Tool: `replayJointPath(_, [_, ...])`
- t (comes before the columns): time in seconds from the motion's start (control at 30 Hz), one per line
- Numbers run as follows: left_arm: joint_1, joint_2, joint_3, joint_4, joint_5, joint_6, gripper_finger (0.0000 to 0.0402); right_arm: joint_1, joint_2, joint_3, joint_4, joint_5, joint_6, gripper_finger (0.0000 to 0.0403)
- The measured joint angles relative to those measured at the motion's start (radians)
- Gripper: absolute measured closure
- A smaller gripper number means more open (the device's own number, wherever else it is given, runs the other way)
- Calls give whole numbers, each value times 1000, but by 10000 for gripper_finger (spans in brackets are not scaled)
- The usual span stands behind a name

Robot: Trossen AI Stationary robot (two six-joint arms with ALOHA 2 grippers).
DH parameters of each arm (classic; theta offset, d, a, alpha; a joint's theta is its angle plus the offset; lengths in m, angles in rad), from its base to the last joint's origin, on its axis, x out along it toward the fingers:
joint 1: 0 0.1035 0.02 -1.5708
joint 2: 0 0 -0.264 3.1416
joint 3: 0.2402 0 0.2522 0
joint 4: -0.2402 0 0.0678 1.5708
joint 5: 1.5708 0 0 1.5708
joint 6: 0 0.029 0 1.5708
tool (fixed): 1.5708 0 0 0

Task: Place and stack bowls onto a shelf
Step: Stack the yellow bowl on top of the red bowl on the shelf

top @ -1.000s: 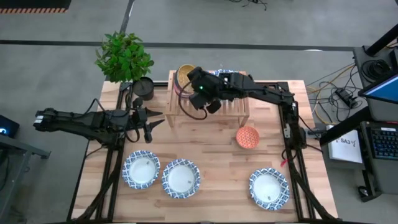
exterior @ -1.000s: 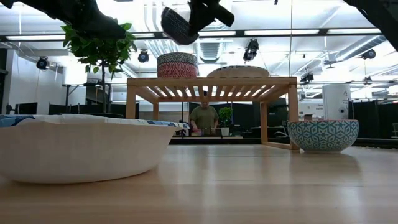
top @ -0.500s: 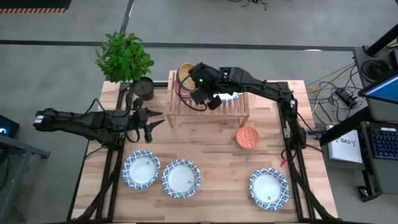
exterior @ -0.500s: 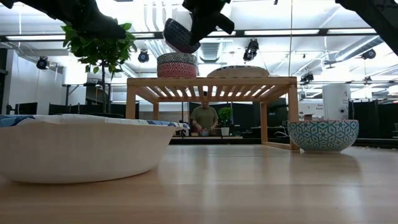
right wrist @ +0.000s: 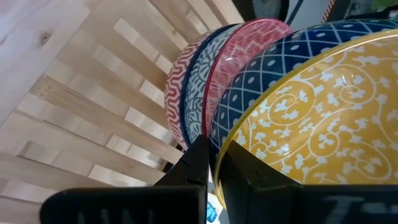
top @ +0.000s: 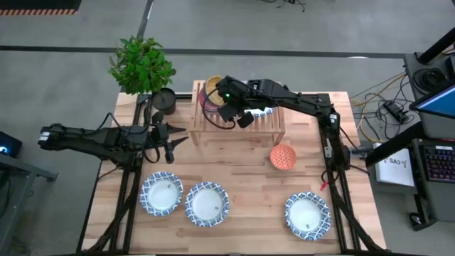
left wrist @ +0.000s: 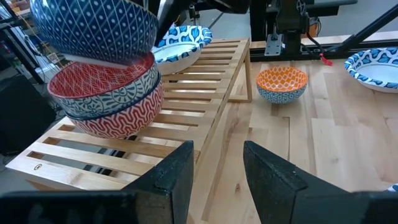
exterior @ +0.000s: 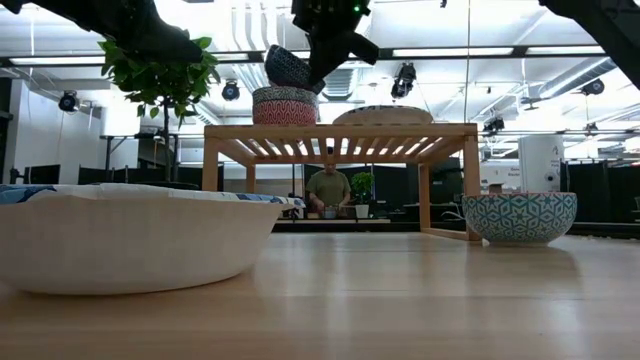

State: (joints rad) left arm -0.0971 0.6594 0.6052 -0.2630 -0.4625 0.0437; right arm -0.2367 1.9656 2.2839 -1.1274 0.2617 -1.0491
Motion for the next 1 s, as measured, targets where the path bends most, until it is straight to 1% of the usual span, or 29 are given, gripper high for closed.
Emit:
replayJointPath(0.57, [0,0,0,0,0,0,278,0,0,-6,4,1,-10,390])
replayJointPath(0.73, [0,0,0,0,0,0,278,0,0,-6,11,1,9,389])
replayJointPath(0.83, [0,0,0,0,0,0,278,0,0,-6,12,2,34,377])
replayJointPath(1.0, [0,0,0,0,0,0,278,0,0,-6,14,1,55,335])
